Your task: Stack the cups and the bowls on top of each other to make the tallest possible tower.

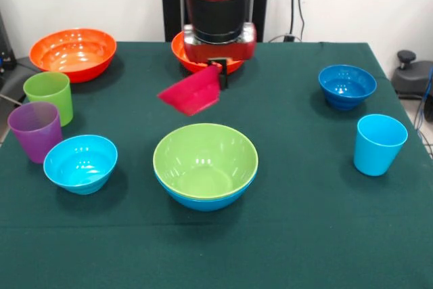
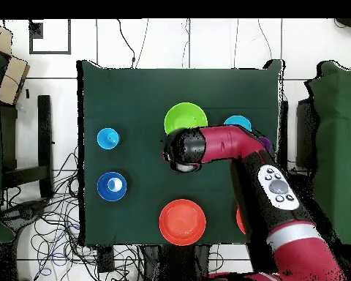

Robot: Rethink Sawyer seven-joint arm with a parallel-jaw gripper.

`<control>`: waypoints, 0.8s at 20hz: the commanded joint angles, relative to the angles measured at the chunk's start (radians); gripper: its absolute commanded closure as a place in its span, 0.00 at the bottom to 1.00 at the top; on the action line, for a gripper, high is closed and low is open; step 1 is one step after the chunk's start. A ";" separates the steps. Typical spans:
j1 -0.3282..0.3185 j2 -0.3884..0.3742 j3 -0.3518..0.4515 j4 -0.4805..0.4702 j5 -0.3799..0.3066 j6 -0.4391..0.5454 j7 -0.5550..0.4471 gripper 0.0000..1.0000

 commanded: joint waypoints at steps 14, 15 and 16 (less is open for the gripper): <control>0.124 0.136 -0.016 -0.452 0.102 0.393 0.024 1.00; 0.125 0.141 -0.018 -0.457 0.102 0.394 0.023 1.00; 0.126 0.144 -0.020 -0.458 0.100 0.387 0.023 1.00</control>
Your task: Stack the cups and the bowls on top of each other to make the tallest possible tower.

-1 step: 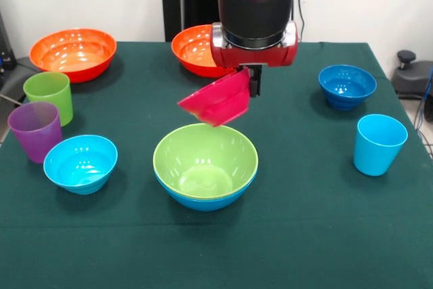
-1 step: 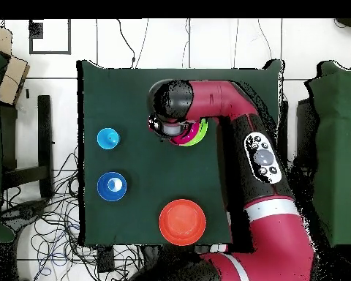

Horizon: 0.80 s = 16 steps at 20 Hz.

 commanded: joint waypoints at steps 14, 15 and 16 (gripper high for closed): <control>-0.009 0.079 -0.037 0.010 -0.024 -0.092 0.022 1.00; -0.007 0.075 -0.040 0.017 -0.028 -0.102 0.025 1.00; -0.007 0.070 -0.041 0.026 -0.031 -0.116 0.025 1.00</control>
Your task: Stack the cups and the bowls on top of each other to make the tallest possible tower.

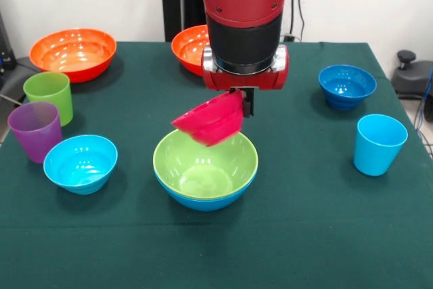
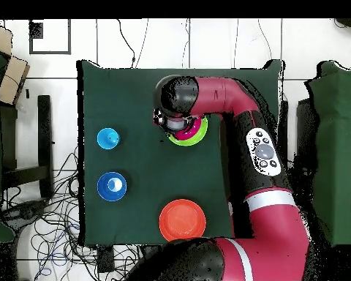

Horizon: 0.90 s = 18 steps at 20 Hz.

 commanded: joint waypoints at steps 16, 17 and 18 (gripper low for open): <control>0.004 -0.001 -0.043 0.107 -0.023 -0.146 0.029 0.00; 0.005 -0.001 -0.043 0.107 -0.024 -0.146 0.028 0.00; 0.005 -0.001 -0.043 0.106 -0.022 -0.144 0.028 0.00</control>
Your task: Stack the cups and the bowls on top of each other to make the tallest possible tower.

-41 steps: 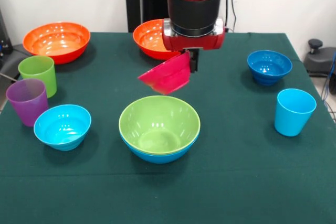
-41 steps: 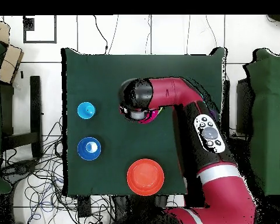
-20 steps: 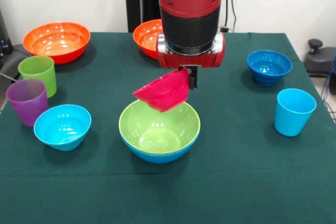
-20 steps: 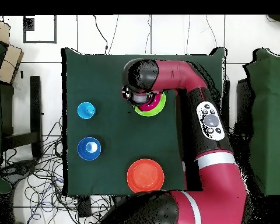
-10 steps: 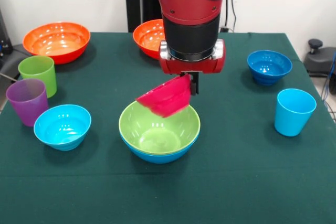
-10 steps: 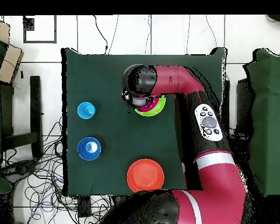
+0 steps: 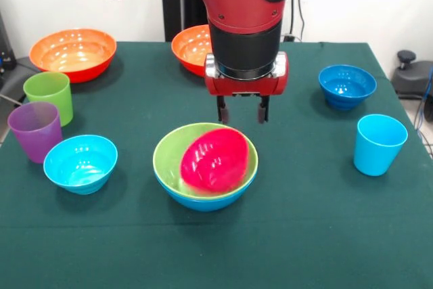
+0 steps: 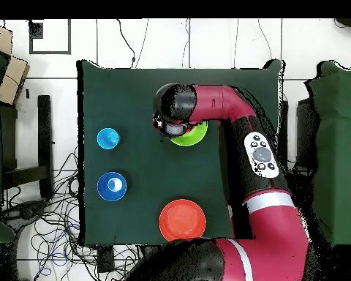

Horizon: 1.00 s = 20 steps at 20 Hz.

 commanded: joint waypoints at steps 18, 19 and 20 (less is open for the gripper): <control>0.044 -0.024 -0.055 0.074 -0.006 -0.041 0.079 0.00; 0.055 -0.027 -0.061 0.070 -0.007 -0.037 0.090 0.00; 0.064 -0.027 -0.067 0.075 -0.010 -0.046 0.100 0.00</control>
